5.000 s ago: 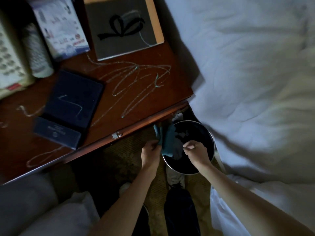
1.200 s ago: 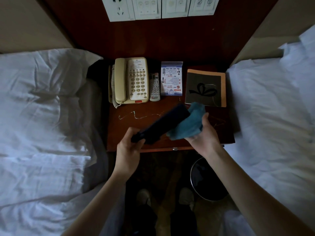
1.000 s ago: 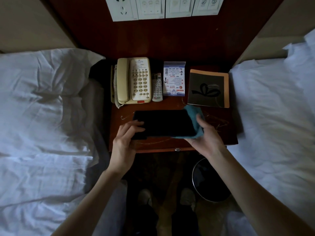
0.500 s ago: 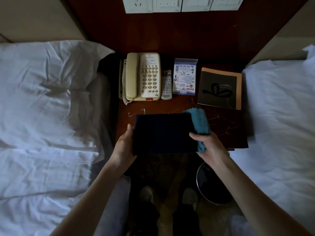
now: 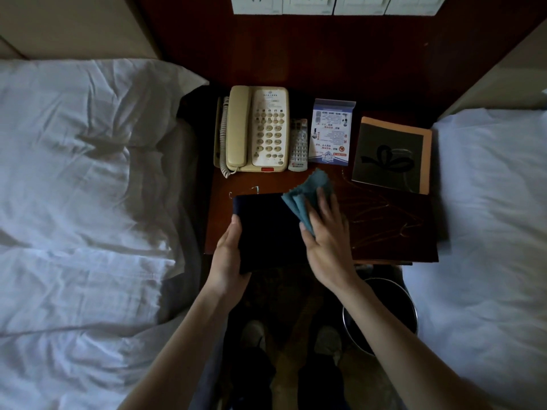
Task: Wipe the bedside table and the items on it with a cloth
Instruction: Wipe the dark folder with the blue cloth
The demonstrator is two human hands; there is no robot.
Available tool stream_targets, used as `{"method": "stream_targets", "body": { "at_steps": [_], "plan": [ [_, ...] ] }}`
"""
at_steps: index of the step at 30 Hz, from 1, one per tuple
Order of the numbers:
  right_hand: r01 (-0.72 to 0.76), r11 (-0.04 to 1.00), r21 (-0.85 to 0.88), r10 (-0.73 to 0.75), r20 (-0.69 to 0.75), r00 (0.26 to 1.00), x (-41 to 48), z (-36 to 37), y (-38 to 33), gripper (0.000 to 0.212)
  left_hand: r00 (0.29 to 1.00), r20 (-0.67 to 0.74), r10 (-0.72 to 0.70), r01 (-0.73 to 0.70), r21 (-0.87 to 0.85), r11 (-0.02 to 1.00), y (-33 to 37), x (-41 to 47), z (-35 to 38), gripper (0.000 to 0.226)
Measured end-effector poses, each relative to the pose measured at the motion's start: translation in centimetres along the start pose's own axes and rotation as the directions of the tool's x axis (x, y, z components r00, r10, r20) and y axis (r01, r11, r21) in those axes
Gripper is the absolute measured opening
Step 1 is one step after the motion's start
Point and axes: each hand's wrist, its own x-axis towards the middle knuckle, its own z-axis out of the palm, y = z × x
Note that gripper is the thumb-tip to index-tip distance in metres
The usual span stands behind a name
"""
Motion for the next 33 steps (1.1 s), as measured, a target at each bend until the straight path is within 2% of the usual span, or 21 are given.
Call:
{"method": "stream_targets", "body": {
  "at_steps": [2, 5, 9, 12, 14, 15, 17, 18, 20, 22, 25, 29, 31, 33],
  "plan": [
    [0.108, 0.992, 0.060, -0.111, 0.046, 0.993, -0.1, 0.4, -1.0, 0.052, 1.000, -0.029, -0.011, 0.011, -0.008, 1.000, 0.1, 0.1, 0.5, 0.049],
    [0.269, 0.952, 0.144, -0.293, 0.182, 0.939, -0.4, 1.2, -3.1, 0.052, 1.000, -0.025, -0.009, 0.009, -0.001, 1.000, 0.1, 0.3, 1.2, 0.041],
    [0.306, 0.932, 0.193, -0.347, 0.243, 0.906, -0.1, 1.3, -3.8, 0.050, 1.000, -0.014, -0.025, 0.023, -0.117, 0.993, 0.2, 0.3, 1.0, 0.039],
    [0.414, 0.906, 0.088, -0.420, 0.298, 0.857, 0.4, 0.7, -1.6, 0.049, 0.998, -0.023, -0.063, 0.056, -0.227, 0.972, 0.9, 0.5, 0.7, 0.047],
    [0.356, 0.932, 0.072, -0.363, 0.252, 0.897, 0.9, 0.2, 0.4, 0.050, 0.998, -0.043, -0.046, 0.035, -0.227, 0.973, 1.5, 0.7, 0.3, 0.045],
    [0.253, 0.956, 0.147, -0.280, 0.209, 0.937, 1.1, -0.2, 1.2, 0.051, 0.998, -0.049, -0.027, 0.017, -0.209, 0.978, 1.7, 0.7, 0.1, 0.042],
    [0.043, 0.942, 0.332, -0.097, 0.147, 0.984, 1.2, -0.7, 2.0, 0.053, 0.998, -0.069, -0.005, -0.007, -0.172, 0.985, 2.1, 0.6, -0.3, 0.040],
    [0.024, 0.942, 0.334, -0.068, 0.118, 0.991, 1.0, -0.7, 2.0, 0.053, 0.996, -0.086, 0.000, -0.014, -0.161, 0.987, 2.2, 0.6, -0.3, 0.040],
    [0.125, 0.976, 0.177, -0.141, 0.081, 0.987, 0.2, 0.0, 1.4, 0.052, 0.993, -0.116, 0.008, -0.027, -0.159, 0.987, 2.4, 0.7, -0.2, 0.042],
    [0.231, 0.970, 0.074, -0.239, 0.130, 0.962, -0.7, 0.9, 0.1, 0.051, 0.990, -0.138, 0.013, -0.037, -0.174, 0.984, 2.4, 0.9, 0.2, 0.046],
    [0.327, 0.937, 0.120, -0.348, 0.253, 0.903, -2.0, 2.3, -2.2, 0.050, 0.987, -0.157, 0.015, -0.043, -0.177, 0.983, 2.7, 1.1, 0.4, 0.053],
    [0.442, 0.889, 0.116, -0.457, 0.272, 0.847, -2.2, 2.9, -2.6, 0.049, 0.984, -0.179, -0.016, -0.034, -0.271, 0.962, 3.4, 1.0, -0.4, 0.057],
    [0.440, 0.888, 0.134, -0.460, 0.266, 0.847, -1.6, 2.7, -1.8, 0.048, 0.983, -0.185, -0.003, -0.053, -0.296, 0.954, 3.6, 0.5, -1.0, 0.055],
    [0.356, 0.918, 0.172, -0.389, 0.232, 0.891, -1.0, 2.5, -0.7, 0.050, 0.980, -0.198, 0.000, -0.061, -0.304, 0.951, 3.6, 0.0, -1.9, 0.050]
  ]
}}
